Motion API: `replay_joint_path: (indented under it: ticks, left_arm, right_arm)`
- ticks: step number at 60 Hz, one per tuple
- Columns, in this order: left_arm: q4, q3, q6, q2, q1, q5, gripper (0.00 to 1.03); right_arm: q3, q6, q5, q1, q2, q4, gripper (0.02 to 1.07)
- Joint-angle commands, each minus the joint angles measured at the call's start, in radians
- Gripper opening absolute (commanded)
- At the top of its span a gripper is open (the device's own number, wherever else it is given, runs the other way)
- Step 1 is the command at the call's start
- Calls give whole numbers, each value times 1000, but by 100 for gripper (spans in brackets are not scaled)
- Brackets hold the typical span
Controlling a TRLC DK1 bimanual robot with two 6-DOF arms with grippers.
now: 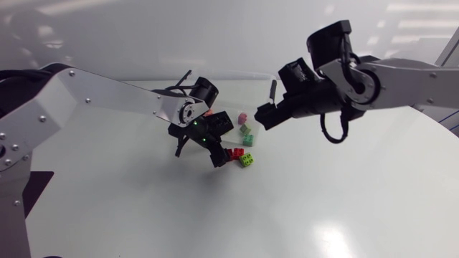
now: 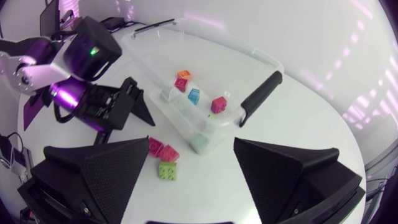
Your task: Place the duplo bricks in the container
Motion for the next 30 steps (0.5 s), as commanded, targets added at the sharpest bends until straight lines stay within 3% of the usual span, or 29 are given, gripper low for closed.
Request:
replay_joint_path:
  ticks: [1, 9, 15, 25, 30]
  left_arm:
    - [-22, 51, 30, 40, -5, -3, 91]
    - [-94, 110, 44, 70, -10, -3, 91]
    - [-157, 159, 62, 93, -19, -3, 84]
    - [-338, 306, 108, 183, -33, 16, 61]
    - [-351, 335, 113, 201, -41, 17, 54]
  right_arm:
    - [-111, -21, -18, 7, -79, 20, 102]
    - [-224, -23, -29, 16, -141, 25, 102]
    - [-284, -24, -29, 28, -148, 25, 102]
    - [-356, -24, -24, 57, -114, 63, 102]
    - [-367, -23, -15, 73, -71, 97, 102]
